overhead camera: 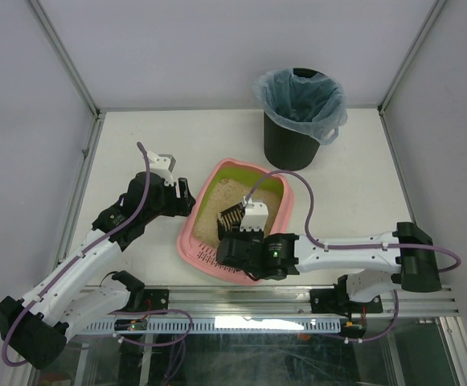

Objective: Clean the litter box

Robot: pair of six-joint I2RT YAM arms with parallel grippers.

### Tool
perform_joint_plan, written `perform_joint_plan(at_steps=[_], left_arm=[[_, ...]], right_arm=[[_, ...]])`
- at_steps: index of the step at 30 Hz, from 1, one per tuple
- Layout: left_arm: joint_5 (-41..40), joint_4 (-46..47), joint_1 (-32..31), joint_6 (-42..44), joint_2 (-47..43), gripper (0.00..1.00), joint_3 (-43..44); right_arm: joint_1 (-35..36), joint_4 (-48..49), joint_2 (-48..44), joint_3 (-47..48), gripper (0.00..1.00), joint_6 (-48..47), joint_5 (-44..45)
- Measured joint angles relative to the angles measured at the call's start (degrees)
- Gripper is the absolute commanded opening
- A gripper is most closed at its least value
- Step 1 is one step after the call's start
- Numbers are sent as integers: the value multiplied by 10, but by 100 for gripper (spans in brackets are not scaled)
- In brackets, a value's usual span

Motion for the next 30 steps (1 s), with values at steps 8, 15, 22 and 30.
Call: perform_joint_plan(at_steps=[8,15,22,30], left_arm=[[0,0,0,0,0,67,0],[0,0,0,0,0,67,0],[0,0,0,0,-26,69,-2],[0,6,0,0,-87,77,-2]], right_arm=[[0,83,-30,-28,40,-35,-40],[-5,92,-32,-29,43,-79,-39],[-101,118,-97,-36,100,-252,-119],[-279,232,-323,-132,100,-378,-283]])
